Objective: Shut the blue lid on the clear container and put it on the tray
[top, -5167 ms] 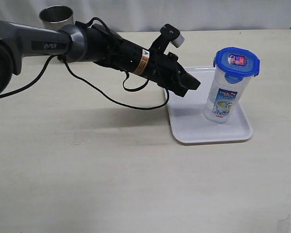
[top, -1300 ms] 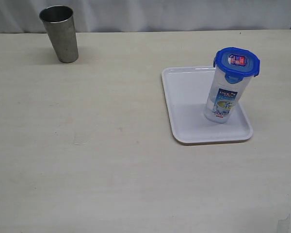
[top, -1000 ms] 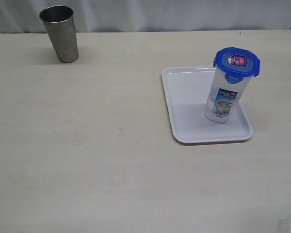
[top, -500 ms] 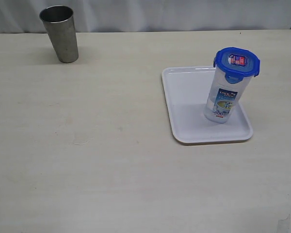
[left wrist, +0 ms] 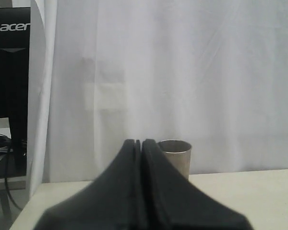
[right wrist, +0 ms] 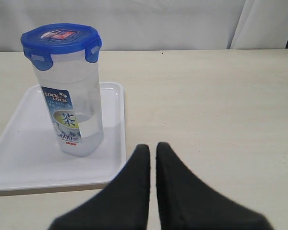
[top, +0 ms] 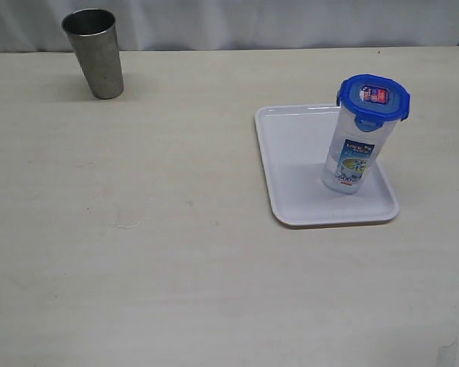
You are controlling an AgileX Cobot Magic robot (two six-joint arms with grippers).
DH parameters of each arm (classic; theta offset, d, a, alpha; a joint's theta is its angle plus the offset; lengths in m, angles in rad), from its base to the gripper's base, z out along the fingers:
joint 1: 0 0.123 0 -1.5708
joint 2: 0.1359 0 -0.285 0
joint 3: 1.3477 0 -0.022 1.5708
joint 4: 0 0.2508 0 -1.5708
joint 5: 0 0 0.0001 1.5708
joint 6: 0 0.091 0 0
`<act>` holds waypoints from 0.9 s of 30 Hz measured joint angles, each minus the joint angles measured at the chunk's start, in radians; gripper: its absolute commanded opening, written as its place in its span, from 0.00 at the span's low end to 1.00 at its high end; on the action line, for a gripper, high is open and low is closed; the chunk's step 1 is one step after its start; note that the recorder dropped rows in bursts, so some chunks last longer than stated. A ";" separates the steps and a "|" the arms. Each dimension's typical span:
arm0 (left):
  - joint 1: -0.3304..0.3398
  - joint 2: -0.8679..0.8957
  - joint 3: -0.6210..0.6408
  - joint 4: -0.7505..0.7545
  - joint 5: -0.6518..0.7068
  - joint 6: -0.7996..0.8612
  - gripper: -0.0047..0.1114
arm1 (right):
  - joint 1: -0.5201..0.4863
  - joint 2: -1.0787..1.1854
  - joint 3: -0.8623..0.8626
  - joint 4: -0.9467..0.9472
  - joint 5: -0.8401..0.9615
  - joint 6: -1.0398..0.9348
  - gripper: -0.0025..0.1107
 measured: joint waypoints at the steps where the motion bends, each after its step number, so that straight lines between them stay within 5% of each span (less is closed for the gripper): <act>1: 0.000 0.000 0.000 0.000 0.002 0.000 0.04 | 0.000 0.000 0.000 0.000 0.000 0.000 0.06; 27: 0.000 0.000 0.060 -0.023 0.101 -0.009 0.04 | 0.000 0.000 0.000 0.000 0.000 0.000 0.06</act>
